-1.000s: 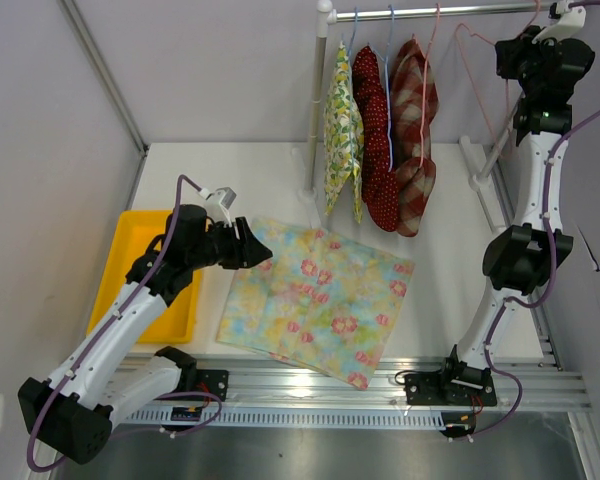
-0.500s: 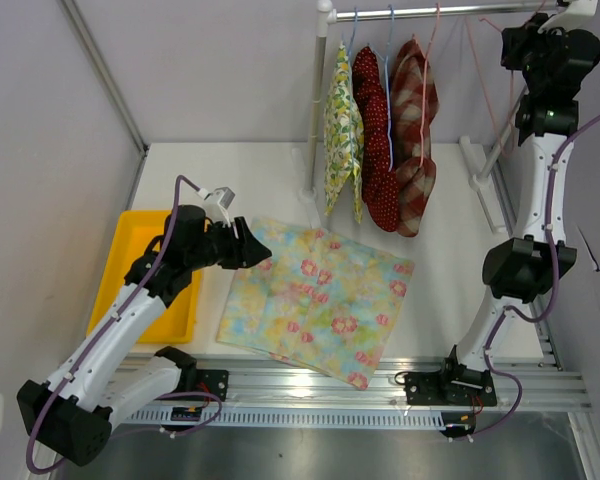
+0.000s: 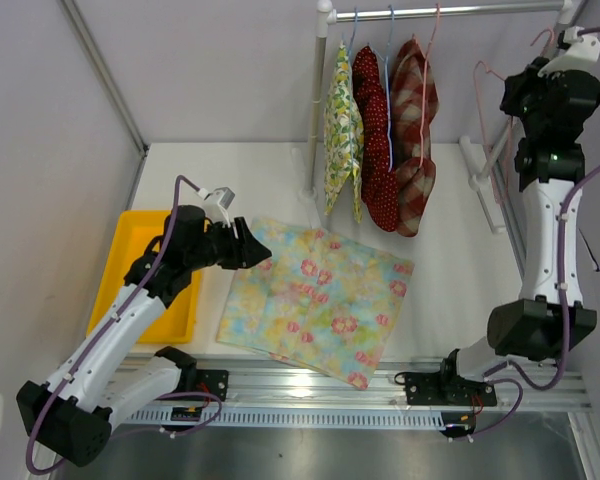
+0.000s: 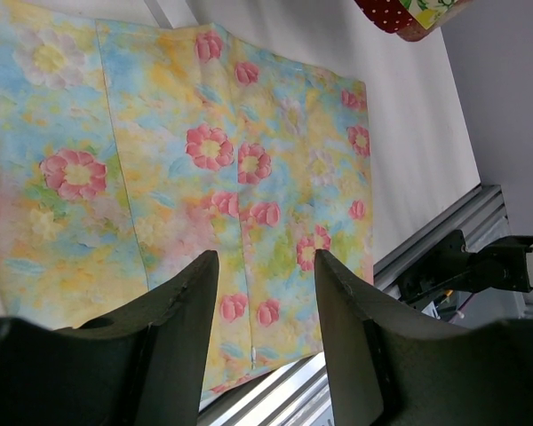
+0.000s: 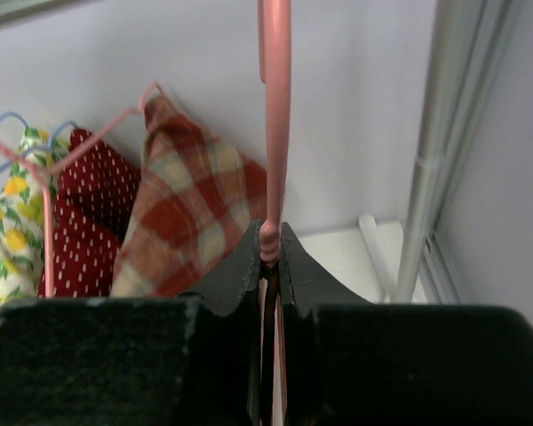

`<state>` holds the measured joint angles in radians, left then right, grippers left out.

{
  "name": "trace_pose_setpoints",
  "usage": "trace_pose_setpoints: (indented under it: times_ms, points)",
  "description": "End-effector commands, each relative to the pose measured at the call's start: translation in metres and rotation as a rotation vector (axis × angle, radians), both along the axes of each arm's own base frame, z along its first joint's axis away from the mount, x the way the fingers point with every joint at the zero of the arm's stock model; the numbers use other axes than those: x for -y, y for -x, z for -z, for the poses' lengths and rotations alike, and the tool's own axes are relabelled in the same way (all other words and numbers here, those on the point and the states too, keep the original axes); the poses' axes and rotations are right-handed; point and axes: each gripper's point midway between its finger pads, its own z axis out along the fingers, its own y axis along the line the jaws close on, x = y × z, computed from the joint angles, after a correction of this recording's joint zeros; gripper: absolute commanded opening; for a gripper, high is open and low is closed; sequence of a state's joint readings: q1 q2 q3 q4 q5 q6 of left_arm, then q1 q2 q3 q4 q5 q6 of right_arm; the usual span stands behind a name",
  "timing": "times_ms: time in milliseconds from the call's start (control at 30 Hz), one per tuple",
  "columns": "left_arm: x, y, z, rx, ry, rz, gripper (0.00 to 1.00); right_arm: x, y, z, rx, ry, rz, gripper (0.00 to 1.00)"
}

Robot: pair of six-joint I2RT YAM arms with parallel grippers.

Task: Place the skirt on the hanger

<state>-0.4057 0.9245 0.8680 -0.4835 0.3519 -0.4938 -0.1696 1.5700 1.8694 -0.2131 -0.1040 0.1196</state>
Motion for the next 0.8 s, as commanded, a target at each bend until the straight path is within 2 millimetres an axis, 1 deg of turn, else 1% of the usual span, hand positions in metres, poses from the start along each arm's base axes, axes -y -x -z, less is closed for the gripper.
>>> trace_pose_setpoints:
  times_ms: [0,33,67,100,167,200,233,267,300,333,400,433,467,500,533,567,600,633,667,700,733,767]
  points:
    - [0.003,0.003,-0.022,0.067,0.012,0.038,0.53,0.001,0.068,-0.040,0.091,-0.049,0.057,0.00]
    - [0.003,0.003,-0.023,0.073,0.012,0.043,0.53,0.002,0.076,-0.026,0.059,-0.072,0.056,0.00]
    - [0.003,0.002,-0.028,0.083,0.014,0.046,0.53,-0.001,0.087,-0.026,0.063,-0.090,0.041,0.00]
    - [0.003,0.003,-0.029,0.085,0.014,0.048,0.53,-0.010,0.115,-0.042,0.109,-0.109,0.001,0.00]
    - [0.003,0.003,-0.037,0.106,0.017,0.050,0.53,-0.017,0.135,-0.031,0.078,-0.137,-0.015,0.00]
    - [0.004,0.003,-0.038,0.107,0.018,0.054,0.53,-0.026,0.157,-0.041,0.104,-0.136,-0.037,0.00]
    - [0.004,0.003,-0.040,0.108,0.017,0.056,0.53,-0.032,0.167,-0.033,0.073,-0.167,-0.051,0.00]
    - [0.004,0.004,-0.043,0.114,0.019,0.062,0.53,-0.038,0.176,-0.030,0.066,-0.175,-0.072,0.00]
    - [0.005,0.004,-0.048,0.123,0.022,0.065,0.53,-0.045,0.186,-0.031,0.065,-0.172,-0.103,0.00]
    - [0.005,0.004,-0.048,0.121,0.021,0.067,0.53,-0.057,0.203,-0.031,0.055,-0.182,-0.147,0.00]
    - [0.005,0.006,-0.052,0.128,0.026,0.073,0.53,-0.073,0.218,-0.032,0.051,-0.182,-0.216,0.00]
    - [0.005,0.007,-0.056,0.134,0.030,0.073,0.53,-0.087,0.229,-0.031,0.041,-0.179,-0.284,0.00]
    - [0.004,0.008,-0.056,0.133,0.031,0.073,0.53,-0.101,0.234,-0.033,0.039,-0.214,-0.346,0.00]
    - [0.004,0.008,-0.061,0.140,0.036,0.073,0.54,-0.113,0.236,-0.029,0.026,-0.232,-0.413,0.00]
    - [0.004,0.010,-0.067,0.154,0.043,0.071,0.54,-0.126,0.239,-0.031,0.024,-0.242,-0.485,0.00]
    - [0.003,0.010,-0.072,0.162,0.048,0.067,0.54,-0.144,0.244,-0.029,-0.003,-0.285,-0.585,0.00]
    - [0.002,0.012,-0.076,0.168,0.054,0.063,0.54,-0.153,0.244,-0.022,-0.027,-0.314,-0.633,0.00]
    - [0.001,0.014,-0.083,0.183,0.062,0.060,0.54,-0.163,0.247,-0.028,0.003,-0.315,-0.691,0.00]
    - [-0.001,0.016,-0.090,0.201,0.068,0.052,0.55,-0.171,0.248,-0.027,-0.001,-0.333,-0.723,0.00]
    - [-0.002,0.018,-0.091,0.193,0.073,0.045,0.55,-0.196,0.255,-0.019,-0.034,-0.338,-0.809,0.00]
    - [-0.003,0.021,-0.099,0.211,0.084,0.042,0.55,-0.207,0.257,-0.015,-0.047,-0.328,-0.833,0.00]
    - [-0.003,0.023,-0.101,0.214,0.093,0.043,0.55,-0.228,0.259,-0.008,-0.059,-0.299,-0.862,0.00]
